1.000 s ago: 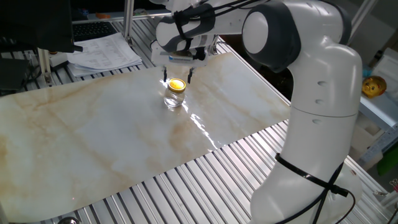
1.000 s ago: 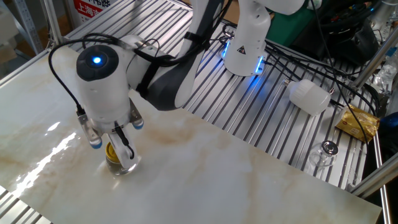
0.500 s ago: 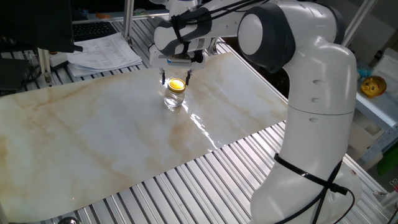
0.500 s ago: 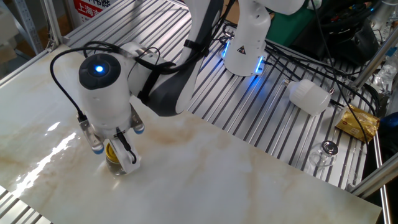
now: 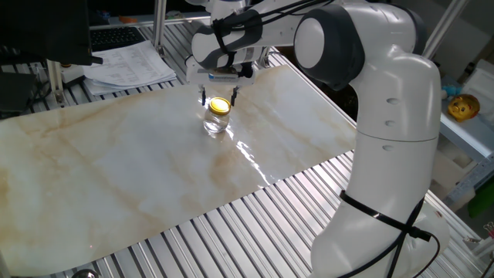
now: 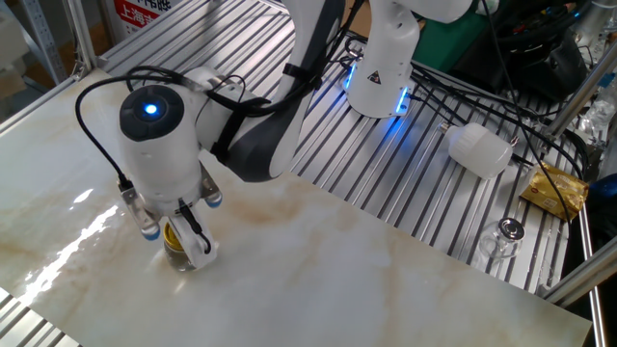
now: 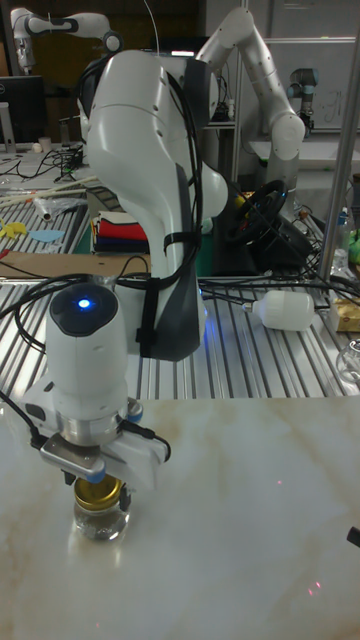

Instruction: Screw the lid onto the jar

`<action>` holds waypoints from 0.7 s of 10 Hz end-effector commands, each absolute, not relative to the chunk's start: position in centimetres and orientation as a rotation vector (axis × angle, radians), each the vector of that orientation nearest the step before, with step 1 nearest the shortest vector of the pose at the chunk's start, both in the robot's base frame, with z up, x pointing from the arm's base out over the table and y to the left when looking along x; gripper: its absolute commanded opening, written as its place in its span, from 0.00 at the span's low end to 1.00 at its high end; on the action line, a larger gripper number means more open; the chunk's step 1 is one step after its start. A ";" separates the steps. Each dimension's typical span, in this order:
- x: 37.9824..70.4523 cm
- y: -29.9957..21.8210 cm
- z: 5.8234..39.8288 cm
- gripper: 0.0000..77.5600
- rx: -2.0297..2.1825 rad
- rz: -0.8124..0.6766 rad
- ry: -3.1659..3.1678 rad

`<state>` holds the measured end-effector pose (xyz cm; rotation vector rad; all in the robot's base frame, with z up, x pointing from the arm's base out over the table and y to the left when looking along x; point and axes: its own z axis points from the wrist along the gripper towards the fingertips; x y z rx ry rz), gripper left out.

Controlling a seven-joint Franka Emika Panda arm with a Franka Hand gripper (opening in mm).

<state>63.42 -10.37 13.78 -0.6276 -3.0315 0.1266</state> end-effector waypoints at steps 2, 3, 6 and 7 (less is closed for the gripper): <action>63.4 -10.5 14.1 1.00 -0.609 0.137 -3.024; 63.4 -10.4 14.0 1.00 -0.608 0.142 -3.022; 62.9 -10.0 13.7 1.00 -0.613 0.145 -3.020; 62.8 -9.9 13.6 1.00 -0.613 0.144 -3.020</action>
